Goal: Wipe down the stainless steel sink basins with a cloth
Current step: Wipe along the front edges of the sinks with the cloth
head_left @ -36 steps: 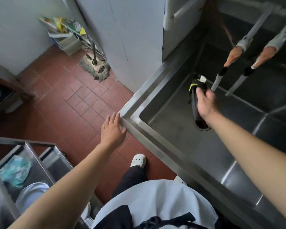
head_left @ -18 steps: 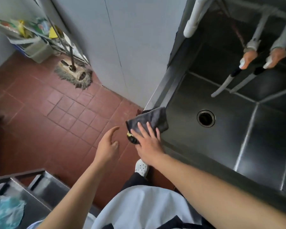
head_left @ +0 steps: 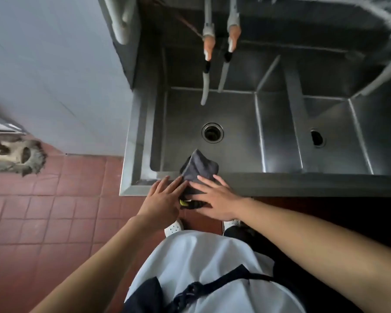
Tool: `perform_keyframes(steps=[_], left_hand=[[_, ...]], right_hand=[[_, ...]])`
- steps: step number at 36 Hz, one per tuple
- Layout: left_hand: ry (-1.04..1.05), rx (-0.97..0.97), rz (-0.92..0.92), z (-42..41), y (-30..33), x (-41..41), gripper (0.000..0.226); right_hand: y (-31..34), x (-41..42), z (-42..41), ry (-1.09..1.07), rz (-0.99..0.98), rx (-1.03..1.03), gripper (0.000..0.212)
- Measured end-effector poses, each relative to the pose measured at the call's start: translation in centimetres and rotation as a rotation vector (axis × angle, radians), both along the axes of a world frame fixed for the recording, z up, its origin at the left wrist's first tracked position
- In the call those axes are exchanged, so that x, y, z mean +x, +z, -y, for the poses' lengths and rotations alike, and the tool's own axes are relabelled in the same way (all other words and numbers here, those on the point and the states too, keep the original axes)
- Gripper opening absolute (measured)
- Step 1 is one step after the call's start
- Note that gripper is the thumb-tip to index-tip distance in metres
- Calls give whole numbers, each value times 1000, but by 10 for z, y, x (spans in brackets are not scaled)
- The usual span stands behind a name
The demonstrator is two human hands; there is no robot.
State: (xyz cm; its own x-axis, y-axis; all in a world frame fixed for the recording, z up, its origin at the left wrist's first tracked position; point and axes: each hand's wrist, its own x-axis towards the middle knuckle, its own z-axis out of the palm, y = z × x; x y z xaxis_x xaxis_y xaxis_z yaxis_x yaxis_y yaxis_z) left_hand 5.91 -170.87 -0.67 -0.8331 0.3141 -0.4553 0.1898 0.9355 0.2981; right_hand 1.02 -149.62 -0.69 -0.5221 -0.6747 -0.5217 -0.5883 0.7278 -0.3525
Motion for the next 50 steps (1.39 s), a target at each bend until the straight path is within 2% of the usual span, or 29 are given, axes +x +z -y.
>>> perform_keyframes(steps=[3, 7, 12, 22, 29, 38, 42, 47, 50], left_hand=[[-17, 13, 14, -36, 0, -6, 84], [-52, 51, 34, -79, -4, -19, 90], [-47, 93, -23, -128, -14, -42, 67], [17, 65, -10, -254, -16, -53, 79], [-110, 13, -4, -340, -16, -67, 79], [-274, -39, 83, -418, -3, -84, 86], [-294, 44, 168, -440, 2, -89, 83], [-166, 273, 65, -426, 1, -84, 70], [-34, 302, 9, -397, -5, -83, 68]], right_hand=[[2, 1, -31, -102, 35, -44, 66], [-3, -1, -67, -297, 6, -110, 53], [-19, 0, -112, -411, -140, -161, 45], [-30, -3, -234, -374, -234, -160, 53], [-29, -8, -329, -396, -266, -157, 51], [-26, -10, -404, -518, -298, -109, 52], [-22, -9, -429, -602, -306, -86, 47], [-18, -8, -423, -837, -262, -220, 35], [-17, -10, -407, -1011, -264, -334, 53]])
